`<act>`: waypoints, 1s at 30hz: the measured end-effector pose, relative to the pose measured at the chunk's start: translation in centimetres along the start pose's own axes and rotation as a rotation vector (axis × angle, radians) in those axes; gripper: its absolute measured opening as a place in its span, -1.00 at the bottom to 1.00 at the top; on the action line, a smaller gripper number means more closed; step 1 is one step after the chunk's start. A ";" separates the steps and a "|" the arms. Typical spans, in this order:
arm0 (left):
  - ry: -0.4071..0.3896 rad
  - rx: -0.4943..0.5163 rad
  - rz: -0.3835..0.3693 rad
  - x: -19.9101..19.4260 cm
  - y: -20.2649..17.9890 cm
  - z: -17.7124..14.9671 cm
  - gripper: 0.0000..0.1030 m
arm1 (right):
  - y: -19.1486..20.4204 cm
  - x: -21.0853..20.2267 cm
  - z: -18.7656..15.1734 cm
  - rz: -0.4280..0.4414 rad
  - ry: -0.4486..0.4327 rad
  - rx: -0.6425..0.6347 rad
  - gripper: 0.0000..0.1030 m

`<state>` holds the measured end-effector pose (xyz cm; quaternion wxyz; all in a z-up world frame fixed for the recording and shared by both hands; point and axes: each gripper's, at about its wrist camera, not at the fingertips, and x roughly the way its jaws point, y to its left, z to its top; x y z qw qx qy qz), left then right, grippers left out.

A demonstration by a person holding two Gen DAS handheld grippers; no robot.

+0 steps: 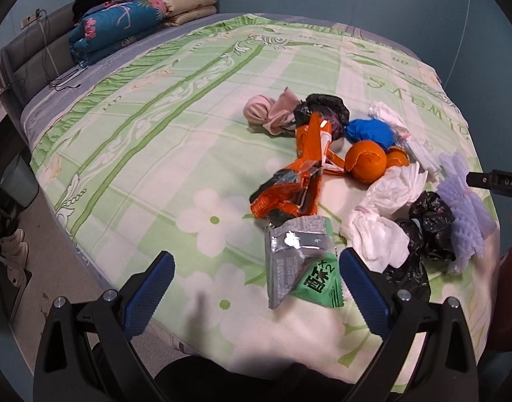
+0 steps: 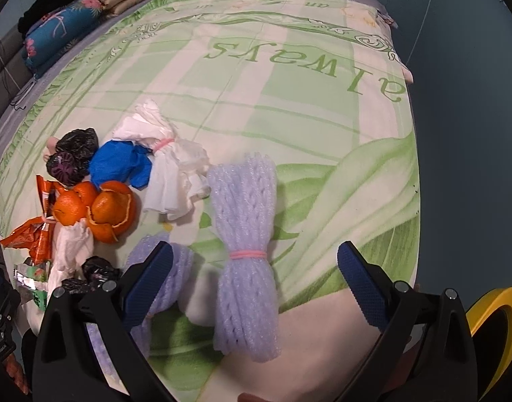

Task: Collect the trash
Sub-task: 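Grasp the silver-green snack wrapper with the left gripper while the right gripper grasps the lavender foam net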

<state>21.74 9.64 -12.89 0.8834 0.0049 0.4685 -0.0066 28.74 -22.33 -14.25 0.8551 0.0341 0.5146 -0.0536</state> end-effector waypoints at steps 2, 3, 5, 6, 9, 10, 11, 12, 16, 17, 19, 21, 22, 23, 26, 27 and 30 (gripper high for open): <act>0.018 0.007 -0.014 0.8 -0.1 0.0 0.81 | -0.1 0.5 0.1 -0.003 0.020 0.011 0.60; 0.028 0.006 -0.021 1.1 -0.1 0.1 0.69 | -0.1 0.8 0.1 -0.015 0.030 0.009 0.54; 0.044 -0.008 -0.033 1.7 0.1 0.2 0.57 | 0.0 1.1 0.1 -0.023 0.038 0.004 0.46; 0.048 -0.019 -0.043 1.9 0.2 0.3 0.52 | 0.1 1.2 0.0 -0.024 0.042 0.002 0.46; 0.061 -0.045 -0.080 2.6 0.5 0.4 0.36 | 0.2 1.7 -0.2 -0.034 0.056 0.000 0.43; 0.064 -0.046 -0.089 2.8 0.5 0.4 0.31 | 0.1 2.0 -0.3 -0.039 0.063 0.002 0.39; 0.070 -0.045 -0.096 3.0 0.3 0.4 0.20 | 0.1 2.2 -0.3 -0.044 0.071 0.003 0.33; 0.073 -0.043 -0.097 3.2 0.1 0.4 0.08 | 0.1 2.5 -0.4 -0.045 0.081 0.003 0.30; 0.088 -0.024 -0.138 3.7 -0.7 0.2 -0.22 | 0.0 3.6 -0.8 -0.031 0.128 0.019 0.00; 0.087 -0.018 -0.141 3.7 -0.9 0.1 -0.27 | 0.0 3.7 -0.8 -0.034 0.132 0.022 -0.07; 0.073 -0.002 -0.136 3.5 -1.3 -0.1 -0.34 | 0.0 3.7 -1.0 -0.048 0.130 0.012 -0.22; 0.053 -0.002 -0.149 3.0 -1.3 -0.2 -0.43 | 0.1 3.6 -1.0 -0.053 0.126 0.009 -0.33; 0.050 -0.007 -0.157 2.9 -1.1 -0.2 -0.46 | 0.1 3.5 -0.9 -0.050 0.126 0.005 -0.37; 0.048 -0.012 -0.164 2.8 -0.9 -0.2 -0.56 | 0.1 3.4 -0.9 -0.050 0.123 0.003 -0.40; 0.032 -0.035 -0.195 1.9 -0.4 -0.4 -0.56 | 0.2 2.6 -1.0 -0.034 0.115 0.000 -0.43; 0.023 -0.037 -0.196 1.5 -0.2 -0.5 -0.56 | 0.2 2.2 -1.0 -0.030 0.104 0.000 -0.44; -0.015 -0.037 -0.205 0.0 0.1 -0.6 -0.57 | 0.0 0.3 -1.0 -0.011 0.066 0.006 -0.44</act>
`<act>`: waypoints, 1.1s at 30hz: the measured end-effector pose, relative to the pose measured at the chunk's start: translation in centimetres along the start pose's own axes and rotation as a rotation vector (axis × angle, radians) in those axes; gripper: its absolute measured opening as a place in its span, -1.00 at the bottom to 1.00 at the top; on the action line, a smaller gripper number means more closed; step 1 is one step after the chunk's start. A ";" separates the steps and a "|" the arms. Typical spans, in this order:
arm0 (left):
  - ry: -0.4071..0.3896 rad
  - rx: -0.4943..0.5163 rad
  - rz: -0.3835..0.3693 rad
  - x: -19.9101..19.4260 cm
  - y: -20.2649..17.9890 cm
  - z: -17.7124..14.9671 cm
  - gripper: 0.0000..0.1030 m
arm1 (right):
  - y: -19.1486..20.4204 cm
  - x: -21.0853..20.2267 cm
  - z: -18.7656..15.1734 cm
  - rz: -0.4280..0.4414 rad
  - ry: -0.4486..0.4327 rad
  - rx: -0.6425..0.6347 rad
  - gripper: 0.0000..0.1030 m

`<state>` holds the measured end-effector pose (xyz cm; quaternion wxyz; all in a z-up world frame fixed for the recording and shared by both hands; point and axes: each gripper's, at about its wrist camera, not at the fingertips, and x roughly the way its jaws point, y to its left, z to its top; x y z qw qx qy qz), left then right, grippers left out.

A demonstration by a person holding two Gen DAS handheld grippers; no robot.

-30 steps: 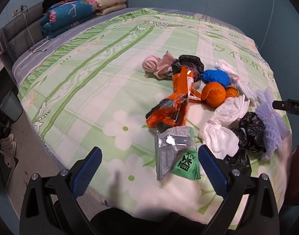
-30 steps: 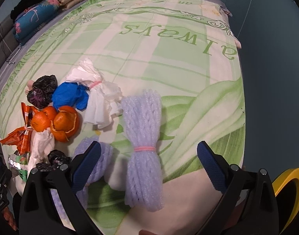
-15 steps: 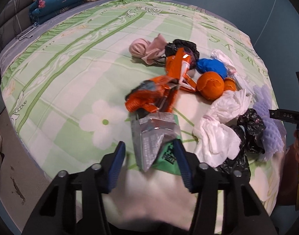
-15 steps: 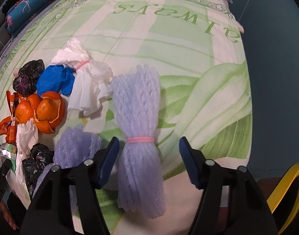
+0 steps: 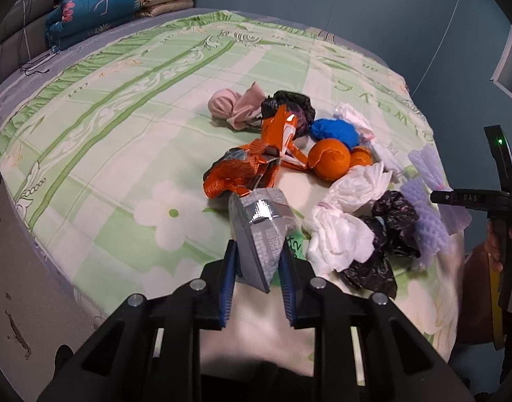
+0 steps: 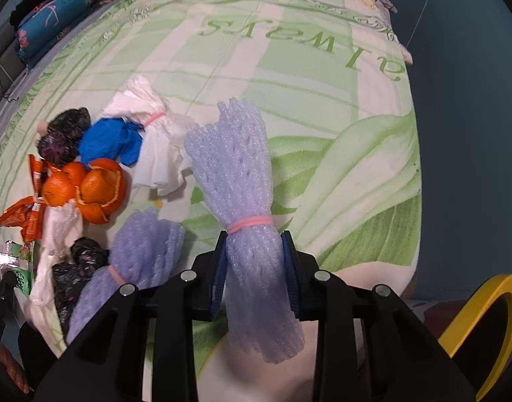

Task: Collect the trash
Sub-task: 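Grasp the silver-green snack wrapper with the left gripper while the right gripper grasps the lavender foam net, then carry the wrapper with the left gripper into the yellow bin and release it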

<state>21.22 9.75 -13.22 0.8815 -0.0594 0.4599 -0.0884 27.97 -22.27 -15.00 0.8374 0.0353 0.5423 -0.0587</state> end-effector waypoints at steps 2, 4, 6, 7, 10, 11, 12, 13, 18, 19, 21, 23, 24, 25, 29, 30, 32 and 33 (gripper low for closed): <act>-0.022 0.001 -0.005 -0.9 0.0 0.0 -0.57 | -0.3 -1.3 -0.2 0.027 -0.018 0.010 -0.44; -0.047 -0.002 -0.015 -2.0 0.0 0.0 -0.57 | -0.6 -2.8 -0.7 0.043 -0.042 0.015 -0.44; -0.068 -0.011 -0.027 -3.1 -0.1 0.0 -0.57 | -1.0 -4.0 -1.0 0.069 -0.060 0.020 -0.44; -0.078 -0.015 -0.034 -3.8 -0.2 0.0 -0.57 | -1.0 -4.9 -1.4 0.087 -0.070 0.020 -0.44; -0.103 -0.003 -0.046 -5.4 -0.9 0.0 -0.57 | -1.4 -6.9 -2.5 0.119 -0.099 0.015 -0.44; -0.115 0.009 -0.042 -6.1 -1.4 0.0 -0.57 | -1.6 -7.5 -2.9 0.129 -0.107 0.013 -0.44; -0.120 0.014 -0.042 -6.4 -1.7 0.0 -0.57 | -1.8 -8.0 -3.3 0.141 -0.114 0.011 -0.44; -0.128 0.022 -0.045 -7.0 -2.2 0.0 -0.57 | -2.0 -8.7 -3.7 0.156 -0.123 0.009 -0.44; -0.155 0.062 -0.080 -9.6 -5.0 0.2 -0.57 | -3.5 -11.9 -5.7 0.217 -0.165 0.019 -0.44; -0.162 0.077 -0.092 -10.1 -6.0 0.4 -0.57 | -3.9 -12.6 -6.2 0.230 -0.177 0.025 -0.44; -0.176 0.104 -0.109 -10.9 -7.5 0.5 -0.57 | -4.7 -13.7 -6.9 0.243 -0.199 0.035 -0.44; -0.180 0.124 -0.131 -11.5 -9.4 0.7 -0.57 | -5.7 -14.8 -7.7 0.255 -0.221 0.048 -0.43; -0.179 0.136 -0.147 -11.8 -10.5 0.8 -0.57 | -6.3 -15.2 -8.1 0.260 -0.229 0.056 -0.43; -0.180 0.146 -0.152 -11.9 -11.1 0.8 -0.57 | -7.1 -15.7 -8.5 0.264 -0.240 0.067 -0.43; -0.167 0.200 -0.187 -12.1 -14.9 0.7 -0.57 | -9.5 -16.9 -9.9 0.257 -0.266 0.107 -0.43; -0.161 0.212 -0.197 -12.1 -15.7 0.7 -0.57 | -10.1 -17.2 -10.2 0.255 -0.271 0.117 -0.43; -0.156 0.253 -0.213 -12.0 -17.7 0.7 -0.57 | -11.5 -17.7 -10.7 0.248 -0.286 0.140 -0.43; -0.153 0.276 -0.221 -11.9 -18.9 0.7 -0.57 | -12.1 -18.0 -10.9 0.238 -0.294 0.152 -0.43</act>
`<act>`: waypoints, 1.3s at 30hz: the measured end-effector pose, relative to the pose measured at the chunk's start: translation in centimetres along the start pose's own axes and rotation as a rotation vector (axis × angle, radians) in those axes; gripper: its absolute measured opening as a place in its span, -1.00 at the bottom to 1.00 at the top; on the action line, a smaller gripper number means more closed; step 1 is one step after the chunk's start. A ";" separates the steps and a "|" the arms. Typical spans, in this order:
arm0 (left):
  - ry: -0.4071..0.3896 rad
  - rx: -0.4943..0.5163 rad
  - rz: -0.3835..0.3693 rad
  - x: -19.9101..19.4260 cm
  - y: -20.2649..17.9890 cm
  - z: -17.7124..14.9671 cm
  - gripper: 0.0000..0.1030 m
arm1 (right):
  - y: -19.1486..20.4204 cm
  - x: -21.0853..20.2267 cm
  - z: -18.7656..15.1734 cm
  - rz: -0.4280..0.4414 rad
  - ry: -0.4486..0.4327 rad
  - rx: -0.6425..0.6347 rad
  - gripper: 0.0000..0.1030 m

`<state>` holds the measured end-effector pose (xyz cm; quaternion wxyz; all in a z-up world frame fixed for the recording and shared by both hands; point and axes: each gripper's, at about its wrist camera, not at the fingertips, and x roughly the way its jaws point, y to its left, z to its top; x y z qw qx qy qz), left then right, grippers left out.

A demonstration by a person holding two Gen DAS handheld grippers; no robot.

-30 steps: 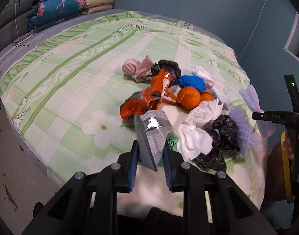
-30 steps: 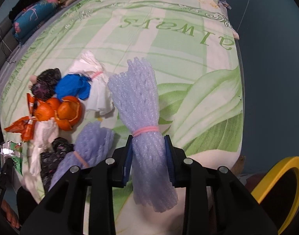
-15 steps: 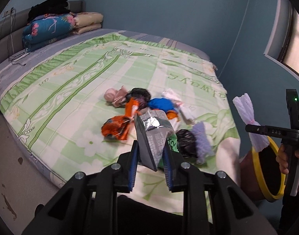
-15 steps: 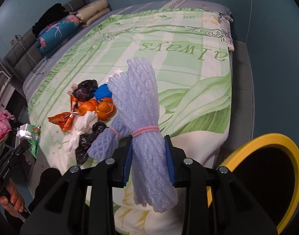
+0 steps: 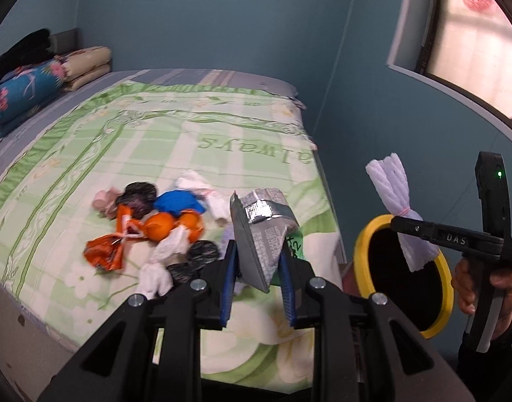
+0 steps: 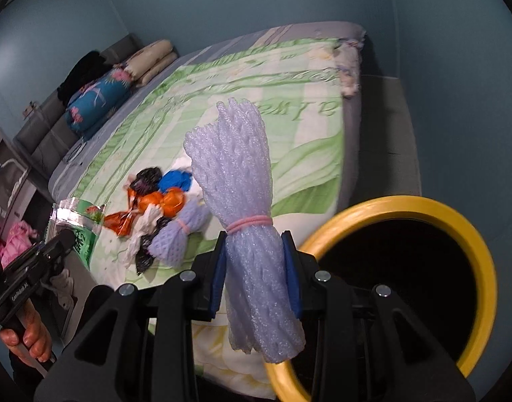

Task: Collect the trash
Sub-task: 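Carry the wrapper with the left gripper into the yellow bin and release it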

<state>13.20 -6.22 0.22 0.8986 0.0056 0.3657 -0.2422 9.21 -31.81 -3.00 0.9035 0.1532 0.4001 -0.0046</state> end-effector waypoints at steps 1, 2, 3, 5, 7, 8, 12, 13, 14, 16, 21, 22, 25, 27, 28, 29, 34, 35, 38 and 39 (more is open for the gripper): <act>0.007 0.014 -0.012 0.4 -0.8 0.2 -0.57 | -0.7 -0.5 0.0 -0.015 -0.011 0.012 -0.43; 0.013 0.025 -0.023 0.8 -1.5 0.4 -0.57 | -1.3 -0.9 -0.1 -0.024 -0.017 0.025 -0.43; 0.023 0.037 -0.039 1.3 -2.4 0.6 -0.57 | -1.8 -1.2 -0.1 -0.027 -0.022 0.038 -0.42; 0.035 0.063 -0.054 2.1 -3.9 0.7 -0.57 | -3.1 -2.0 -0.3 -0.036 -0.034 0.062 -0.42; 0.039 0.087 -0.074 2.9 -5.4 1.0 -0.57 | -4.2 -2.5 -0.6 -0.054 -0.042 0.084 -0.42; 0.044 0.092 -0.097 3.3 -6.4 1.1 -0.57 | -4.7 -2.7 -0.7 -0.060 -0.043 0.095 -0.42; 0.061 0.123 -0.153 4.4 -9.3 1.0 -0.57 | -6.5 -3.4 -1.2 -0.074 -0.044 0.133 -0.42; 0.066 0.132 -0.158 4.5 -10.0 0.9 -0.57 | -6.9 -3.6 -1.3 -0.080 -0.047 0.139 -0.41; 0.075 0.145 -0.163 4.8 -10.8 0.9 -0.57 | -7.1 -3.7 -1.4 -0.084 -0.048 0.144 -0.41; 0.092 0.164 -0.175 5.4 -12.1 0.7 -0.57 | -7.7 -3.9 -1.6 -0.089 -0.052 0.158 -0.41; 0.116 0.210 -0.197 6.7 -14.9 0.0 -0.57 | -8.8 -4.3 -1.7 -0.092 -0.061 0.186 -0.40; 0.120 0.211 -0.203 6.7 -15.0 -0.1 -0.57 | -9.0 -4.3 -1.7 -0.089 -0.062 0.191 -0.39; 0.131 0.220 -0.216 7.2 -15.8 -0.6 -0.56 | -9.5 -4.5 -1.7 -0.083 -0.068 0.202 -0.37; 0.145 0.223 -0.221 7.5 -16.1 -1.0 -0.56 | -9.6 -4.7 -1.9 -0.085 -0.069 0.206 -0.37; 0.155 0.229 -0.228 7.7 -16.4 -1.4 -0.56 | -9.7 -4.8 -1.9 -0.088 -0.070 0.206 -0.37; 0.160 0.233 -0.232 7.9 -16.6 -1.5 -0.56 | -9.7 -4.9 -1.9 -0.088 -0.071 0.206 -0.36; 0.172 0.265 -0.256 8.1 -18.0 -2.4 -0.56 | -9.4 -5.3 -2.0 -0.088 -0.076 0.211 -0.36; 0.170 0.269 -0.257 8.0 -18.2 -2.5 -0.55 | -9.3 -5.3 -2.0 -0.090 -0.078 0.212 -0.36; 0.177 0.268 -0.267 7.9 -18.4 -2.8 -0.41 | -9.4 -5.5 -2.0 -0.100 -0.088 0.218 -0.33; 0.176 0.265 -0.267 7.9 -18.4 -2.8 -0.28 | -9.5 -5.6 -2.0 -0.100 -0.091 0.222 -0.31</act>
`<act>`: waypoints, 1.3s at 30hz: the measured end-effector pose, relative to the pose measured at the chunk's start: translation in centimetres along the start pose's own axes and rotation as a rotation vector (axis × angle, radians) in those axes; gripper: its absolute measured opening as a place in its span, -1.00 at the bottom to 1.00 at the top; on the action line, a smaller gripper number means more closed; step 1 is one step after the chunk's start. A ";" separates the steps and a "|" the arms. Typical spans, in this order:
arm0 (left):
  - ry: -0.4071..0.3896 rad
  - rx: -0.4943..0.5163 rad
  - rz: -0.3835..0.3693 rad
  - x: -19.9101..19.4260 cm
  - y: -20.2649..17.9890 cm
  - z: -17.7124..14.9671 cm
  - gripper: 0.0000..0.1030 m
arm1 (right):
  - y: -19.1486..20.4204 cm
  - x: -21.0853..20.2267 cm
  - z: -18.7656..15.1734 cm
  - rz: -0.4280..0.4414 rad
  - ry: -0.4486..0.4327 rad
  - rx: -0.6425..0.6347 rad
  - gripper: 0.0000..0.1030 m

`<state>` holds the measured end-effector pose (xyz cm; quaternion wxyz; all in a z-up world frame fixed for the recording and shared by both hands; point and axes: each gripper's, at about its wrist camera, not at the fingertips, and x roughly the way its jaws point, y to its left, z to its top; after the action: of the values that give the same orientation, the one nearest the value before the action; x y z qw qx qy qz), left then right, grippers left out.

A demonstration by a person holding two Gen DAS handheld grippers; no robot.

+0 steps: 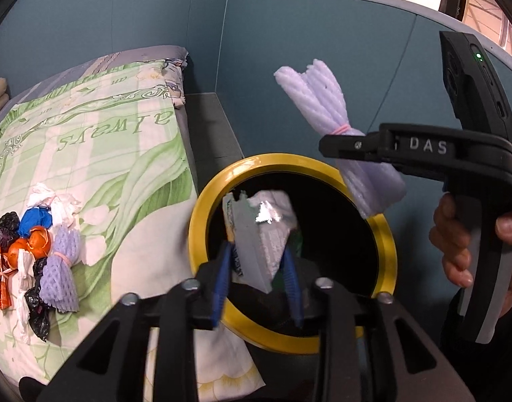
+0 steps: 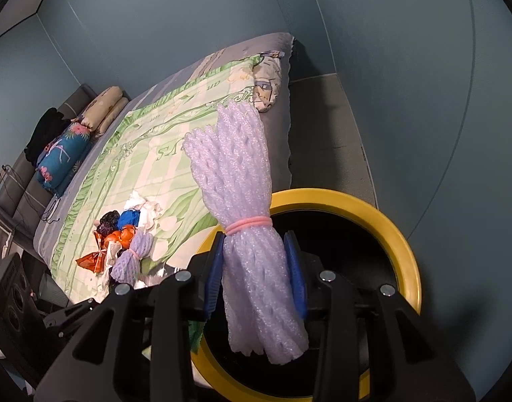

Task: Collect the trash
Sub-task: 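Carry the wrapper with the left gripper into the yellow bin and release it, then return the left gripper to the pile and grasp the orange snack bag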

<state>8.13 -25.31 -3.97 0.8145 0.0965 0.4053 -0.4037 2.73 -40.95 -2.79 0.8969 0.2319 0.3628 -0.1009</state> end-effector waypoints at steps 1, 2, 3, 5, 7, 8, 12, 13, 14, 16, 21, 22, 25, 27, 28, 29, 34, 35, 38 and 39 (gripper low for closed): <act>-0.008 -0.004 0.004 -0.1 0.1 0.0 -0.21 | -0.1 -0.1 0.0 0.003 -0.003 0.008 -0.26; -0.017 -0.008 0.008 -0.2 0.2 -0.1 -0.09 | -0.2 -0.1 0.0 0.005 -0.006 0.015 -0.18; -0.024 -0.013 0.006 -0.4 0.2 -0.1 0.02 | -0.4 -0.1 0.1 0.005 -0.010 0.020 -0.15; -0.029 -0.022 -0.005 -0.6 0.4 0.0 0.13 | -0.6 -0.2 0.1 0.001 -0.017 0.027 -0.13; -0.039 -0.028 -0.001 -0.8 0.6 0.0 0.25 | -0.7 -0.3 0.2 0.003 -0.019 0.035 -0.12; -0.044 -0.030 0.005 -1.0 0.7 0.0 0.31 | -0.8 -0.3 0.2 0.004 -0.021 0.038 -0.12; -0.059 -0.048 0.014 -1.7 1.4 0.2 0.39 | -0.8 -0.7 0.3 0.010 -0.035 0.036 -0.11; -0.066 -0.056 0.019 -2.0 1.8 0.2 0.41 | -0.7 -0.9 0.3 0.014 -0.040 0.030 -0.10; -0.075 -0.065 0.025 -2.4 2.2 0.3 0.45 | -0.6 -1.0 0.3 0.017 -0.044 0.025 -0.06; -0.093 -0.081 0.046 -3.1 3.0 0.5 0.48 | -0.4 -1.3 0.4 0.028 -0.051 0.011 -0.01; -0.126 -0.127 0.112 -5.1 5.9 0.6 0.65 | 1.4 -1.3 0.6 0.052 -0.058 -0.042 0.04; -0.134 -0.144 0.130 -5.6 6.9 0.6 0.66 | 2.1 -1.4 0.7 0.059 -0.059 -0.059 0.07; -0.150 -0.175 0.175 -6.8 8.9 0.3 0.70 | 4.3 -1.1 1.0 0.083 -0.058 -0.111 0.10; -0.167 -0.205 0.213 -7.9 10.8 0.1 0.73 | 5.9 -0.5 1.1 0.101 -0.050 -0.146 0.11; -0.172 -0.214 0.225 -8.3 11.5 -0.1 0.74 | 6.6 -0.3 1.2 0.109 -0.044 -0.159 0.11; -0.180 -0.230 0.245 -8.9 12.5 -0.2 0.74 | 7.4 0.0 1.2 0.119 -0.036 -0.177 0.12; -0.208 -0.299 0.343 -11.5 17.2 -1.2 0.76 | 11.3 1.6 1.2 0.156 0.002 -0.243 0.12; -0.211 -0.311 0.364 -12.0 18.1 -1.4 0.76 | 12.1 2.0 1.1 0.163 0.012 -0.254 0.12; -0.216 -0.350 0.407 -13.1 20.6 -2.3 0.76 | 13.9 3.0 0.8 0.177 0.036 -0.280 0.12; -0.216 -0.361 0.420 -13.5 21.2 -2.5 0.76 | 14.4 3.3 0.7 0.181 0.046 -0.288 0.12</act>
<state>17.63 -2.35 0.69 0.9226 -0.0117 0.3529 -0.1555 10.57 -28.79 0.28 0.9178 0.1350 0.3713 0.0387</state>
